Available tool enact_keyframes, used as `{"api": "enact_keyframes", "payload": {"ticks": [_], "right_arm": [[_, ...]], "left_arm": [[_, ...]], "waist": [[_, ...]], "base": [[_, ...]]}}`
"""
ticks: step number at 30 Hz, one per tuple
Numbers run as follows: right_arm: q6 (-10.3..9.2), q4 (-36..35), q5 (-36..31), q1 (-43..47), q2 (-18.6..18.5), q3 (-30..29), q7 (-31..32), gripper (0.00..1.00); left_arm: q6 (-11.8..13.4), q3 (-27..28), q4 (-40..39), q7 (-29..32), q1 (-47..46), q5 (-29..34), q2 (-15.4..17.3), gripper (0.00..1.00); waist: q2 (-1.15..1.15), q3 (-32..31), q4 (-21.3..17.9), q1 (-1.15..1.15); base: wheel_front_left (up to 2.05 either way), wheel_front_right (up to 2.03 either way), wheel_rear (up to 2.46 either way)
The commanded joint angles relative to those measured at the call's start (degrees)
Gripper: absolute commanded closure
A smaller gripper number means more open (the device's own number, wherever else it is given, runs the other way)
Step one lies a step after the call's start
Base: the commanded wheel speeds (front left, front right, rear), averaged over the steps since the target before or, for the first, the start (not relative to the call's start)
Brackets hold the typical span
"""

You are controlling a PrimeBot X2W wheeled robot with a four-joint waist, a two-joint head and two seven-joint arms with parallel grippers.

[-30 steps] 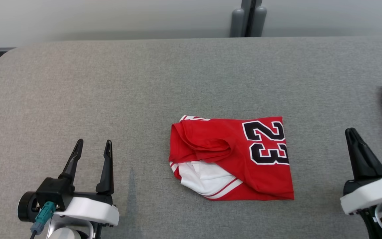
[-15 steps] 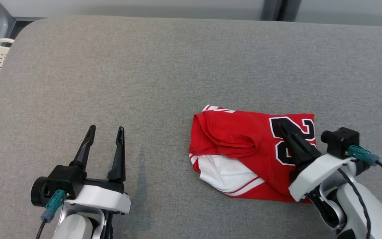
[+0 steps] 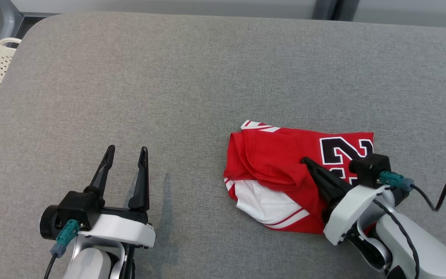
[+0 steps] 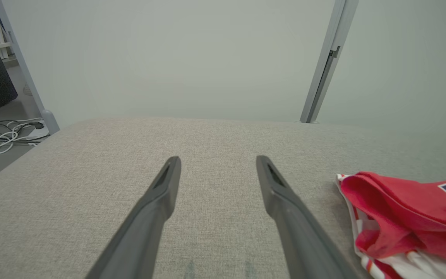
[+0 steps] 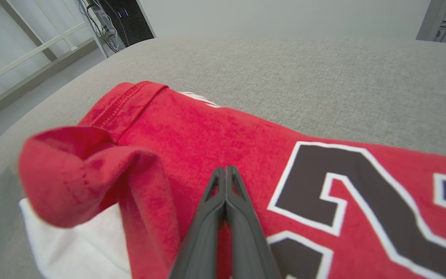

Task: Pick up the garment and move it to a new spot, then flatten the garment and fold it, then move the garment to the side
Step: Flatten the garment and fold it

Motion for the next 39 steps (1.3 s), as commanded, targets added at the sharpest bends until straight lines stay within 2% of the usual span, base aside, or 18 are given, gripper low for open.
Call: {"api": "enact_keyframes", "payload": {"ticks": [1,11,16,21,26,27,28,29,34,39], "right_arm": [[0.02,-0.4,0.8,-0.5,-0.4,0.9,-0.5,1.00],[0.02,-5.7,3.1,0.7,-1.5,8.6,1.3,1.00],[0.02,-8.0,3.7,2.1,-0.8,9.8,1.3,1.00],[0.02,-8.9,3.7,4.2,0.4,5.3,-1.4,1.00],[0.02,-8.3,2.1,8.0,2.2,-5.9,-4.8,1.00],[0.02,-8.1,1.3,8.7,2.6,-8.4,-5.3,0.69],[0.02,-8.1,0.6,9.7,3.1,-10.9,-5.6,0.32],[0.02,-8.2,-0.2,10.5,3.7,-13.6,-5.9,0.00],[0.02,-9.7,-5.5,14.8,5.9,-25.2,-6.3,0.00],[0.02,-13.2,-11.7,18.6,7.4,-33.3,-4.8,0.00]], "left_arm": [[-0.3,0.4,0.1,-0.3,-0.8,0.3,0.1,0.00],[-0.9,1.0,0.0,-0.3,-0.7,1.1,-0.3,0.00],[-1.1,1.4,0.4,-0.3,-0.1,1.3,-0.3,0.00],[-1.2,1.4,0.8,-0.3,1.0,1.5,0.0,0.00],[-0.9,1.5,1.0,-0.2,2.1,1.5,0.9,0.00],[-0.8,1.6,1.0,0.0,2.3,1.5,1.0,0.00],[-0.6,1.7,0.9,0.1,2.4,1.4,1.2,0.00],[-0.5,1.8,0.8,0.3,2.6,1.3,1.4,0.00],[0.1,2.4,-0.1,1.2,4.0,0.7,2.5,0.00],[1.1,3.6,-0.9,1.6,5.7,0.3,3.5,0.00]], "waist": [[0.00,-0.1,-0.2,0.00],[0.00,-0.1,-1.2,0.00],[0.00,-0.7,-1.8,0.00],[0.00,-2.4,-2.9,0.00],[0.00,-4.6,-4.5,0.00],[0.00,-5.0,-4.9,0.00],[0.00,-5.4,-5.2,0.00],[0.00,-5.9,-5.6,0.00],[0.00,-8.0,-7.0,0.00],[0.00,-10.1,-8.3,0.00]], "base": [[0.00,0.00,0.00],[0.00,0.00,0.00],[0.00,0.00,0.00],[0.00,0.00,0.00],[0.00,0.00,0.00],[0.00,0.00,0.00],[0.00,0.00,0.00],[0.00,0.00,0.00],[0.00,0.00,0.00],[0.00,0.00,0.00]]}}
